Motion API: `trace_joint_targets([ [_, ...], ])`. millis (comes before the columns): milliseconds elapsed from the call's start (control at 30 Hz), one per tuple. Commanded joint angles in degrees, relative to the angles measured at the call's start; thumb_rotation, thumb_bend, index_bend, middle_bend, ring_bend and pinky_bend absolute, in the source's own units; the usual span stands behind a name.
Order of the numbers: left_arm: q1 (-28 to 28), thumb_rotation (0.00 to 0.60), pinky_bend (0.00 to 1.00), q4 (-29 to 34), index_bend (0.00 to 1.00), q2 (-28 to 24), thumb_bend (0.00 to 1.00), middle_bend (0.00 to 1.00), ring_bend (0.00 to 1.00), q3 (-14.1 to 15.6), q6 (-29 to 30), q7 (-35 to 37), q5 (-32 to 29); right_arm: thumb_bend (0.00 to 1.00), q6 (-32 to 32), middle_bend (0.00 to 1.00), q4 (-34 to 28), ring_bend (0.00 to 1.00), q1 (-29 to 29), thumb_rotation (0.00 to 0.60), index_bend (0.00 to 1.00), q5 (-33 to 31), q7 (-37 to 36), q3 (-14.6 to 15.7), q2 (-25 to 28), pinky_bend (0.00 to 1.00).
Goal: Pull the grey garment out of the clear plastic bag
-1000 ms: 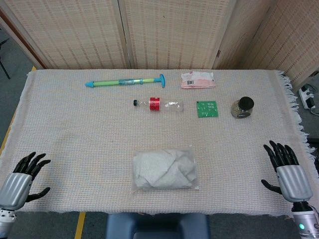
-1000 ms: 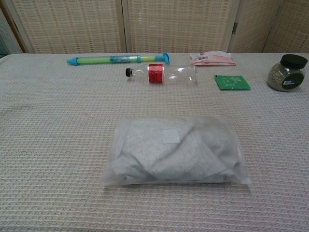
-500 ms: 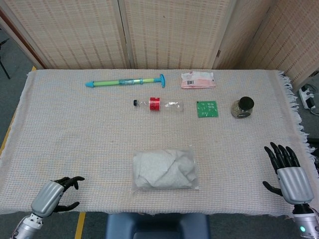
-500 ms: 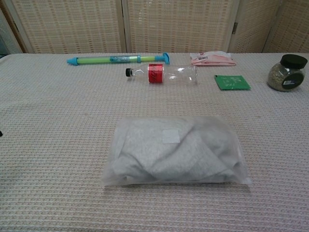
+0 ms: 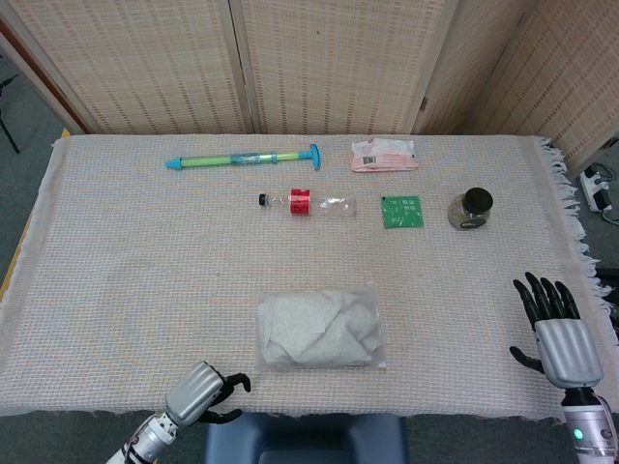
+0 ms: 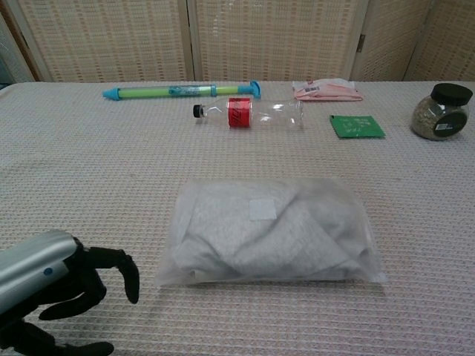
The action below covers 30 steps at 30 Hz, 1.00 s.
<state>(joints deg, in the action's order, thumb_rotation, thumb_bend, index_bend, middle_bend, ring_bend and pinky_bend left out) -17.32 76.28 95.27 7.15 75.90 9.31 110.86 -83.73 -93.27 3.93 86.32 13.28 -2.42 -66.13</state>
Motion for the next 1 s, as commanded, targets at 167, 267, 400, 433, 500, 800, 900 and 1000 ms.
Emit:
trace_joint_targets([
  [167, -2.2, 0.600, 1.00, -4.8, 0.45, 6.6, 0.25, 1.00, 1.00, -3.8, 1.4, -2.1, -2.1, 0.06, 1.3, 0.00, -0.3, 0.00, 0.5, 0.600, 0.00, -1.3, 1.0, -0.2, -0.2, 0.00],
  [267, -2.8, 0.600, 1.00, -6.9, 0.43, 8.6, 0.24, 1.00, 1.00, -4.6, 2.4, -2.4, -2.6, 0.06, 1.7, 0.00, -0.3, 0.00, 0.7, 0.600, 0.00, -1.6, 1.3, -0.2, -0.3, 0.00],
  [400, -3.5, 0.600, 1.00, -8.1, 0.44, 10.0, 0.23, 1.00, 1.00, -5.0, 1.9, -3.5, -3.9, 0.06, 2.0, 0.00, -0.4, 0.00, 0.8, 0.600, 0.00, -1.8, 1.6, -0.2, -0.4, 0.00],
  [433, -3.6, 0.600, 1.00, -8.3, 0.45, 10.3, 0.23, 1.00, 1.00, -5.0, 1.5, -4.0, -4.3, 0.06, 2.1, 0.00, -0.4, 0.00, 0.9, 0.600, 0.00, -1.9, 1.7, -0.2, -0.4, 0.00],
  [500, -3.9, 0.600, 1.00, -8.4, 0.45, 10.9, 0.22, 1.00, 1.00, -5.0, 0.7, -5.3, -5.2, 0.06, 2.4, 0.00, -0.4, 0.00, 1.0, 0.600, 0.00, -2.1, 1.9, -0.2, -0.5, 0.00],
  [800, -4.9, 0.600, 1.00, -10.9, 0.39, 14.5, 0.23, 1.00, 1.00, -6.2, -0.5, -8.4, -8.4, 0.06, 2.7, 0.00, -0.6, 0.00, 1.2, 0.600, 0.00, -2.2, 1.5, -0.1, -0.1, 0.00],
  [900, -5.3, 0.600, 1.00, -12.1, 0.39, 15.3, 0.22, 1.00, 1.00, -6.5, -0.2, -8.1, -9.1, 0.06, 2.8, 0.00, -0.7, 0.00, 1.2, 0.600, 0.00, -2.3, 1.2, 0.0, 0.1, 0.00],
  [1000, -5.5, 0.600, 1.00, -13.5, 0.39, 15.8, 0.23, 1.00, 1.00, -6.7, 0.8, -8.3, -9.2, 0.06, 3.0, 0.00, -0.8, 0.00, 1.3, 0.600, 0.00, -2.3, 1.1, 0.1, 0.3, 0.00],
])
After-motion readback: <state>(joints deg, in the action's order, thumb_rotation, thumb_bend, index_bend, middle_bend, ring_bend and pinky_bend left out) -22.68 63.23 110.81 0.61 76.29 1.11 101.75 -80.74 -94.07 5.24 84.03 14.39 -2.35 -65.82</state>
